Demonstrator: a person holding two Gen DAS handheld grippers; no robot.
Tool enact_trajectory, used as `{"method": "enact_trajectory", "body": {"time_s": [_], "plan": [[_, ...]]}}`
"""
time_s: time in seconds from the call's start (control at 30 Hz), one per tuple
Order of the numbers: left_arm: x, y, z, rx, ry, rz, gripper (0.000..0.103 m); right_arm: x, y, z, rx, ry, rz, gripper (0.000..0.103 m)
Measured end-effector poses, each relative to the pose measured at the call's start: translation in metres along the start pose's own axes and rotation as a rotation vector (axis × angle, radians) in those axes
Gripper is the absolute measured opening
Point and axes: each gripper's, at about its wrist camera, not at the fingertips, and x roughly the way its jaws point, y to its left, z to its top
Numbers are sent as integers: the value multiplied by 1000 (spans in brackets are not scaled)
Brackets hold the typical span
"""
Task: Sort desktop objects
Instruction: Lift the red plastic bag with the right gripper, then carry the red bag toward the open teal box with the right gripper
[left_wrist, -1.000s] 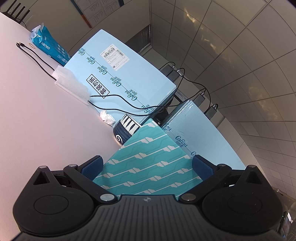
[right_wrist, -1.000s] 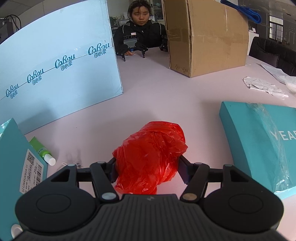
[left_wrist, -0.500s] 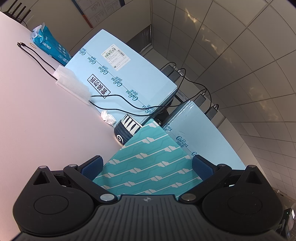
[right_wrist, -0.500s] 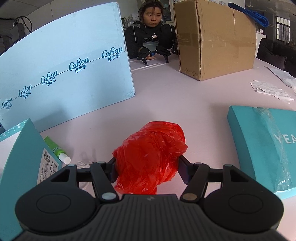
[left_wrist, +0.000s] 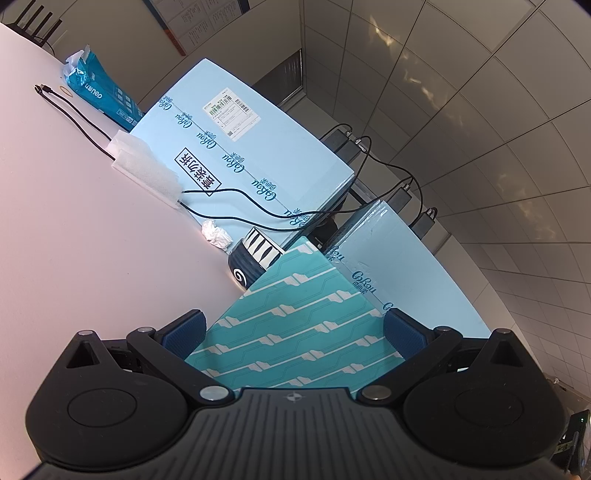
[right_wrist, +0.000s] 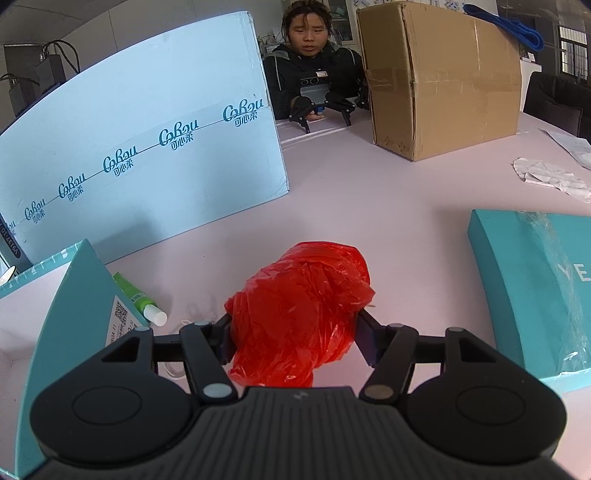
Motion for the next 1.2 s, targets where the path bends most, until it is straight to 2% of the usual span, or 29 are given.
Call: {"method": "enact_trajectory", "body": {"time_s": [1.2], "plan": [[0, 0, 1, 1, -2, 4, 103, -14, 15, -1, -16, 32, 104, 65]]}}
